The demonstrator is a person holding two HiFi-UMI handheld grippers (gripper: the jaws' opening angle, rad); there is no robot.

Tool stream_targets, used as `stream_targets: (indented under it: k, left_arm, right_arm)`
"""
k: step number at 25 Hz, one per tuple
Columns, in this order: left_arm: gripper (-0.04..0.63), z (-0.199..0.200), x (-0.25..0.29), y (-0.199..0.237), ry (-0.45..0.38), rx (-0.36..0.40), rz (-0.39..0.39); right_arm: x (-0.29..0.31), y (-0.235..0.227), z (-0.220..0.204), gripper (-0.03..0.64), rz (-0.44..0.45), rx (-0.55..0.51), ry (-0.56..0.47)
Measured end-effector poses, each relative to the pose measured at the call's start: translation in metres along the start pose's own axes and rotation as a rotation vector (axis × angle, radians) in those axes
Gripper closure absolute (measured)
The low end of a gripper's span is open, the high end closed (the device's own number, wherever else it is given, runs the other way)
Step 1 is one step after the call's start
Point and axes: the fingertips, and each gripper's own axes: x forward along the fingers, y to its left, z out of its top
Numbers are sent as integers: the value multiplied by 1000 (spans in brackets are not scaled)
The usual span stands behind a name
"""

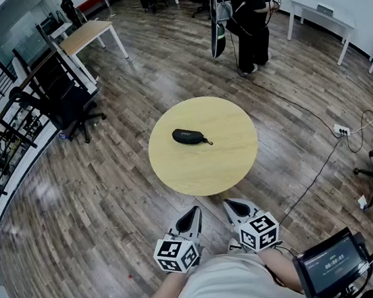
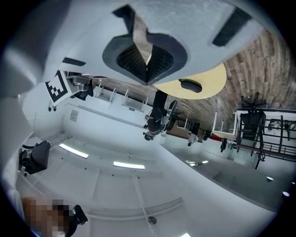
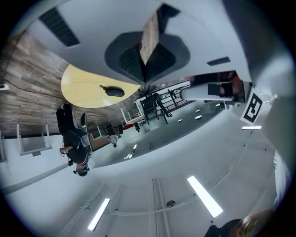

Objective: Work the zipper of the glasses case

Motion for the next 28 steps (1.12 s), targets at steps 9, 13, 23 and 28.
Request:
stream_targets:
  k: [9,13,23,28]
  left_arm:
    - [591,-2,32,7,9,-5,-2]
    - [591,1,55,31,21,-26,-17]
    - [591,83,144,131,4,28,-143]
    - [591,113,156,179,-15,34,-157]
  right_arm:
    - [10,-49,-1,618,-43,45,-2]
    - [35,-57,6,618,-55,34,8]
    - [154,-86,77,618,-157,28,-27]
    - [207,-75,116,618,-162,-25,-60]
